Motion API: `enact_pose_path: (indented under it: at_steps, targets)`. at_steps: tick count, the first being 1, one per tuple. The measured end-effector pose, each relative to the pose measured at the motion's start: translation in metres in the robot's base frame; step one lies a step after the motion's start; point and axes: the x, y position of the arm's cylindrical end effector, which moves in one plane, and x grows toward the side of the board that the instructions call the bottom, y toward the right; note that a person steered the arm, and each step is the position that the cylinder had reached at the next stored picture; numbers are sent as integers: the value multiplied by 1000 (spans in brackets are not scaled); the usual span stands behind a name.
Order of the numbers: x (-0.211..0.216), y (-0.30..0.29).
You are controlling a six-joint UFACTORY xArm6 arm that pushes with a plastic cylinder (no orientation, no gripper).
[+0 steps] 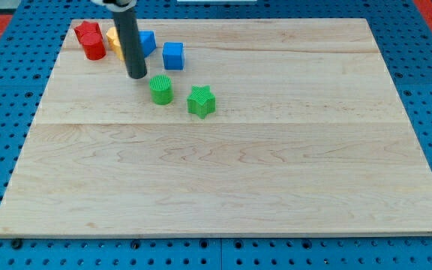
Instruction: Move both the green blocks and blue blocks diagonally to each other
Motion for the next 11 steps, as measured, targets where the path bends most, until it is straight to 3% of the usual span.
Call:
enact_pose_path:
  at_steps: [1,2,3,4,6,7,8,9,10,11]
  targets:
    - [48,57]
    - [50,68]
    - [3,4]
    - [-28,19]
    - [-75,-14]
    - [-81,-56]
    - [-93,-22]
    - [-89,52]
    - [-82,64]
    - [-83,-2]
